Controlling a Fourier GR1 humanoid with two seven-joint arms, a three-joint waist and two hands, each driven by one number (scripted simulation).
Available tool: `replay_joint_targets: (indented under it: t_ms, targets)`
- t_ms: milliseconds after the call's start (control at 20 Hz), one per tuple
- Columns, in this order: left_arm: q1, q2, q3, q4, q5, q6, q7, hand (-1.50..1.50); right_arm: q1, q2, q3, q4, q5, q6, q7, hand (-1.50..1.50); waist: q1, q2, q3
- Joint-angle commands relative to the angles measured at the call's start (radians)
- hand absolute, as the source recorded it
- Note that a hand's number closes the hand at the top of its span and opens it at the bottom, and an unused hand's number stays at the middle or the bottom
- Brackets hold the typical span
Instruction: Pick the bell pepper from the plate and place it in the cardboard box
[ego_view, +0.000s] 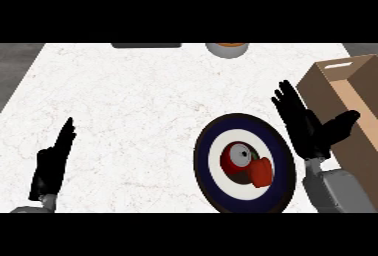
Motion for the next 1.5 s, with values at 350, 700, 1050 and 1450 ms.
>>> replay_joint_targets:
  t_ms: [350, 700, 1050, 1450]
  targets:
    - [-0.094, -0.094, 0.072, -0.198, 0.182, -0.024, 0.052, 0.0, 0.308, -0.325, -0.22, 0.039, 0.262, -0.188, -0.119, 1.5, -0.034, 0.029, -0.006]
    - [-0.131, -0.105, 0.067, -0.228, 0.19, -0.029, 0.134, 0.0, 0.456, -0.3, -0.284, -0.12, 0.3, -0.177, -0.376, -1.5, 0.004, 0.032, -0.003]
    - [-0.106, -0.097, 0.066, -0.301, 0.2, -0.021, 0.177, 0.0, 0.584, -0.631, -0.211, -0.328, 0.372, 0.073, -0.078, -1.5, 0.006, 0.029, -0.008]
    - [-0.097, -0.135, 0.051, -0.241, 0.168, -0.044, 0.118, 0.0, 0.512, -0.683, -0.184, -0.666, 0.256, 0.2, 0.365, -1.5, 0.012, 0.034, -0.005]
